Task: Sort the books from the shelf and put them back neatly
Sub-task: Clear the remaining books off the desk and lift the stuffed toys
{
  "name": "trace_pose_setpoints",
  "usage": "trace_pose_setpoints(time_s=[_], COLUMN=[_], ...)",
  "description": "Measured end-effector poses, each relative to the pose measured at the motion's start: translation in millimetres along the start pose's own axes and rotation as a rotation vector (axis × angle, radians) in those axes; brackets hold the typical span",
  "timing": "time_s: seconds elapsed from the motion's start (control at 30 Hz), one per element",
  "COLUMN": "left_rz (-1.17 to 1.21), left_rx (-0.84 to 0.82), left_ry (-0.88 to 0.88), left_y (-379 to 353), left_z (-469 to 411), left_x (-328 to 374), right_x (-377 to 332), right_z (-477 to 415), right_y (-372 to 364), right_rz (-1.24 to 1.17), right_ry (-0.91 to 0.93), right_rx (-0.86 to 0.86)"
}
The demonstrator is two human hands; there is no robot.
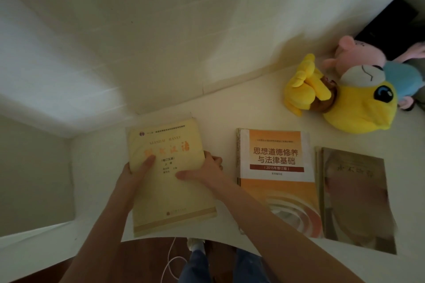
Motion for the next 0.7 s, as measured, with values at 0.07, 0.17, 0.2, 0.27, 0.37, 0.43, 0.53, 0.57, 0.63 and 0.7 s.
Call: trace_pose_setpoints(time_s=[0.07, 0.17, 0.2, 0.27, 0.37, 0.43, 0.53, 0.57, 0.63, 0.7], left_rz=[-0.108, -0.081, -0.055, -0.015, 0.006, 0.008, 0.102, 0.123, 0.130, 0.124], left_rx=[0.067, 0.029, 0.006, 0.006, 0.055, 0.064, 0.021, 0.004, -0.043, -0.046], left_ry=[0.028, 0.017, -0.002, -0.022, 0.003, 0.016, 0.085, 0.095, 0.070, 0.044], left_y=[1.5, 0.5, -1.3, -2.5, -5.0, -3.3, 4.9, 4.8, 3.5, 0.5], left_z=[-1.6, 0.5, 1.0, 0.6, -1.3, -1.6, -3.3, -1.2, 0.8, 3.4], left_x=[-1.7, -0.3, 1.7, 4.7, 6.4, 7.3, 10.3, 12.3, 13.7, 12.4], right_x=[-0.3, -0.1, 0.3, 0.9, 0.3, -0.2, -0.2, 1.0, 2.6, 4.0], right_z=[0.6, -1.4, -2.1, -2.5, -2.3, -1.5, -0.4, -1.0, -1.3, -0.9], right_y=[-0.1, -3.4, -4.1, -4.6, -3.7, -3.4, -3.7, -2.8, -0.3, 2.9], right_rz=[-0.007, 0.028, 0.042, 0.050, 0.036, 0.022, -0.003, -0.017, -0.043, -0.062], right_ry=[0.005, 0.007, 0.006, 0.006, -0.005, -0.001, 0.001, 0.003, 0.005, 0.010], right_rx=[0.000, 0.017, 0.022, 0.029, 0.022, 0.010, -0.002, -0.002, -0.002, -0.016])
Point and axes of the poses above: each hand's wrist, its own z-axis away from the middle knuckle, its own y-axis out of the back of the hand, x = y × z, the point moved 1 cm from there along -z, towards the middle knuckle, and after that the axes turned 12 degrees about -x, right-handed, at the moved point
